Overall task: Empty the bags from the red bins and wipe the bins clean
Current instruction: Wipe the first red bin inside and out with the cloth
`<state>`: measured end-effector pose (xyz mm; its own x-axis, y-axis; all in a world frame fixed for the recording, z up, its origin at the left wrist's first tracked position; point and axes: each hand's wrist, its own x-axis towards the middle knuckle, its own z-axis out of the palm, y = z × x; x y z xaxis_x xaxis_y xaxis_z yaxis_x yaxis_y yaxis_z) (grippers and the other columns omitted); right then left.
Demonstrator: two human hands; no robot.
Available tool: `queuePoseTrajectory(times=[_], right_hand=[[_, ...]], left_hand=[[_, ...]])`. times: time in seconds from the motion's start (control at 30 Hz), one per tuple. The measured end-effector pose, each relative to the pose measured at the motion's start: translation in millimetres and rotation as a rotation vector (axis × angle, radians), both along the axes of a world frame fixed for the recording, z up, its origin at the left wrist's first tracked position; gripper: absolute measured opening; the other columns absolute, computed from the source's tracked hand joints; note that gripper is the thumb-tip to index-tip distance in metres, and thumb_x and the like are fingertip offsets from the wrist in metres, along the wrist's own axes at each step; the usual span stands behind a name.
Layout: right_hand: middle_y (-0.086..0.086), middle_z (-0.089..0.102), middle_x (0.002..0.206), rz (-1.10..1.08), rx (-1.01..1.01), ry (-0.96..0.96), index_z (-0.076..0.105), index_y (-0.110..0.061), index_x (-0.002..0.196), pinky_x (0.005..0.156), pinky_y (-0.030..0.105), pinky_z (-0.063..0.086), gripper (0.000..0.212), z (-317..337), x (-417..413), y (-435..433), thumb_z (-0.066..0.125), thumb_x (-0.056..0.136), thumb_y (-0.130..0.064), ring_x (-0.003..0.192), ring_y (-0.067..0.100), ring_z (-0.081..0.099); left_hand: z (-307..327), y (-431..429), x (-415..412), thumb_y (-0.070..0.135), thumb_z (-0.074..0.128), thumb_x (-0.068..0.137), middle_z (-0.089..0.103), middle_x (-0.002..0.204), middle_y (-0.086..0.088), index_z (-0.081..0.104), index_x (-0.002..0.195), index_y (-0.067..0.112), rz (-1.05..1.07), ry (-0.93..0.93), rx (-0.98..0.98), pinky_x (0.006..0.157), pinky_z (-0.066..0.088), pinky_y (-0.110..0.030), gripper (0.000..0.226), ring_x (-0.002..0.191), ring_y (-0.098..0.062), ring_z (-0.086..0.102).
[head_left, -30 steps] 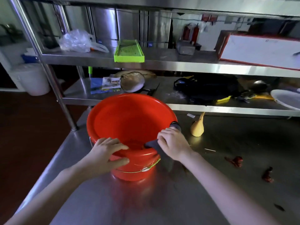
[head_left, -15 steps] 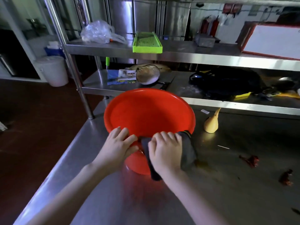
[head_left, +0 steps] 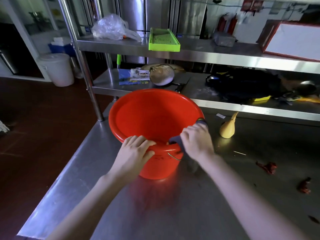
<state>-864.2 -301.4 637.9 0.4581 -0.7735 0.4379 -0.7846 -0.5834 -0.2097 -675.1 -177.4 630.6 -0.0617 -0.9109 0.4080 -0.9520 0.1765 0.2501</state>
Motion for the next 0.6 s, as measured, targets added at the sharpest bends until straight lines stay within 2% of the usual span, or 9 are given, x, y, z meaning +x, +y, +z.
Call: queuePoseTrajectory(times=[0.1, 0.17, 0.23, 0.33, 0.4, 0.47, 0.53, 0.6], right_hand=[[0.003, 0.058, 0.056, -0.063, -0.063, -0.116, 0.055, -0.014, 0.054, 0.07, 0.038, 0.043, 0.034, -13.5, 38.0, 46.8, 0.04, 0.083, -0.023, 0.059, 0.028, 0.052], [0.001, 0.058, 0.056, -0.011, -0.096, -0.144, 0.057, -0.013, 0.056, 0.068, 0.037, 0.042, 0.033, -14.3, 40.4, 47.5, 0.041, 0.083, -0.023, 0.058, 0.026, 0.051], [0.002, 0.061, 0.059, 0.098, -0.09, -0.1, 0.062, -0.011, 0.06, 0.069, 0.038, 0.043, 0.038, -10.2, 28.0, 35.0, 0.037, 0.084, -0.025, 0.061, 0.027, 0.054], [0.004, 0.064, 0.065, 0.226, 0.001, -0.002, 0.063, -0.01, 0.063, 0.076, 0.038, 0.042, 0.043, 1.3, 2.8, 4.6, 0.03, 0.085, -0.027, 0.068, 0.028, 0.057], [0.007, 0.065, 0.073, 0.239, 0.042, 0.104, 0.063, -0.007, 0.068, 0.083, 0.039, 0.041, 0.044, 6.4, -14.4, -21.2, 0.029, 0.088, -0.026, 0.078, 0.028, 0.059], [0.008, 0.066, 0.081, 0.213, 0.036, 0.165, 0.064, -0.004, 0.073, 0.094, 0.036, 0.038, 0.038, 7.8, -27.8, -44.3, 0.035, 0.093, -0.017, 0.088, 0.028, 0.059], [0.009, 0.065, 0.081, 0.173, 0.042, 0.122, 0.063, -0.002, 0.073, 0.102, 0.034, 0.036, 0.036, 6.8, -31.7, -49.0, 0.036, 0.095, -0.013, 0.088, 0.029, 0.059], [0.01, 0.064, 0.073, 0.081, 0.042, 0.004, 0.059, -0.004, 0.065, 0.094, 0.039, 0.041, 0.043, 3.2, -23.0, -31.1, 0.03, 0.091, -0.02, 0.08, 0.031, 0.058]], left_hand=[[-0.1, 3.3, -10.4, 0.034, 0.063, 0.086, 0.067, 0.089, 0.002, 0.07, 0.1, 0.013, 0.033, 0.062, -0.016, 0.084, 0.044, -0.036, 0.026, 0.083, -0.025, 0.061], [5.5, 4.2, -3.1, 0.037, 0.069, 0.082, 0.068, 0.087, 0.003, 0.071, 0.098, 0.015, 0.01, 0.093, -0.005, 0.079, 0.047, -0.037, 0.028, 0.081, -0.023, 0.061], [14.3, 4.3, 12.0, 0.05, 0.065, 0.08, 0.068, 0.089, 0.005, 0.073, 0.098, 0.018, -0.003, 0.05, 0.013, 0.075, 0.047, -0.038, 0.038, 0.082, -0.022, 0.057], [27.4, -0.1, 52.4, 0.061, 0.052, 0.082, 0.07, 0.094, 0.004, 0.075, 0.096, 0.018, -0.011, -0.059, 0.045, 0.083, 0.046, -0.037, 0.05, 0.091, -0.022, 0.058], [28.7, -0.4, 74.6, 0.055, 0.054, 0.086, 0.069, 0.093, 0.004, 0.075, 0.097, 0.017, -0.069, -0.106, 0.097, 0.087, 0.045, -0.035, 0.045, 0.094, -0.021, 0.06], [22.1, 1.2, 78.7, 0.042, 0.063, 0.089, 0.067, 0.096, 0.003, 0.073, 0.106, 0.015, -0.125, -0.081, 0.123, 0.086, 0.048, -0.036, 0.034, 0.093, -0.019, 0.058], [13.6, 4.6, 72.0, 0.035, 0.066, 0.088, 0.065, 0.095, 0.002, 0.072, 0.107, 0.012, -0.134, -0.04, 0.078, 0.083, 0.049, -0.036, 0.031, 0.09, -0.019, 0.054], [9.2, 7.0, 65.5, 0.042, 0.062, 0.088, 0.064, 0.09, 0.0, 0.073, 0.103, 0.01, -0.12, -0.005, 0.032, 0.08, 0.048, -0.036, 0.037, 0.085, -0.022, 0.055]])
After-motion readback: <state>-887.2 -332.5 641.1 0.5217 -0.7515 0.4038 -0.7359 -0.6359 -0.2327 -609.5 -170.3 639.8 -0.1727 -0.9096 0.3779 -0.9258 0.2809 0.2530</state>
